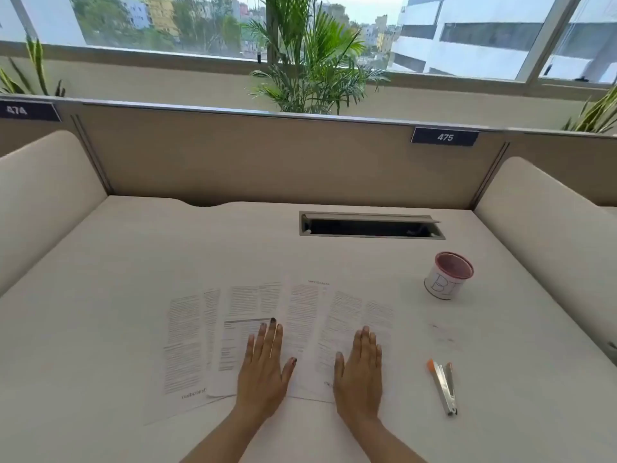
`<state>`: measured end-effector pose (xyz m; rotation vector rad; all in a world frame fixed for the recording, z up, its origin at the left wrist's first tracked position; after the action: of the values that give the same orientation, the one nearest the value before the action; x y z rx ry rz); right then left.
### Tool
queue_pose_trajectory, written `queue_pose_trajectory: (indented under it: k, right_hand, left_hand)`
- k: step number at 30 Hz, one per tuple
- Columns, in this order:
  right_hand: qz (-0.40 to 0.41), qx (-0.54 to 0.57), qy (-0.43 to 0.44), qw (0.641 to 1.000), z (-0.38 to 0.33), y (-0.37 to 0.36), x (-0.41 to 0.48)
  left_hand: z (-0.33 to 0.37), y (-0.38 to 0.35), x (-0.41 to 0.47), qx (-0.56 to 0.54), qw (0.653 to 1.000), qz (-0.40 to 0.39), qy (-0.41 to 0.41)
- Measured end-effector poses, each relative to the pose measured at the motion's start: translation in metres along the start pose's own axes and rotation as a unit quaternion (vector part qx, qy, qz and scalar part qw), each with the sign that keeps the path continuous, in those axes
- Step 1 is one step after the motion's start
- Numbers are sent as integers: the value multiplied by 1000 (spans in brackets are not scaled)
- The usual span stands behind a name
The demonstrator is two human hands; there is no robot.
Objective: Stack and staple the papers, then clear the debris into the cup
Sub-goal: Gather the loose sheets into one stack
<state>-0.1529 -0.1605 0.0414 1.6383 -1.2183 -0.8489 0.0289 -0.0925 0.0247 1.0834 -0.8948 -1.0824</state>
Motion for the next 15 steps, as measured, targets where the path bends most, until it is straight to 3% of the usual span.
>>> queue_pose_trajectory:
  k: [6, 15]
  right_hand:
    - [-27, 1, -85, 996, 30, -9, -19]
    - [-8, 13, 19, 1000, 25, -6, -20]
  left_hand:
    - [18, -30, -13, 20, 996, -76, -30]
    - [18, -32, -19, 8, 996, -78, -34]
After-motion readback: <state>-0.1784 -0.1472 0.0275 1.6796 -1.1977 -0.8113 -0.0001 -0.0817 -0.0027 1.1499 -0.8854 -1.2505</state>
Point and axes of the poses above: each hand's wrist, its own x-axis towards the middle knuckle, its own y-axis out of the back of the hand, z = x × y, the point moved 10 cm from there along x, towards the middle knuckle, and after that the axes turned 12 degrees about -z, right-handed, at the moved point
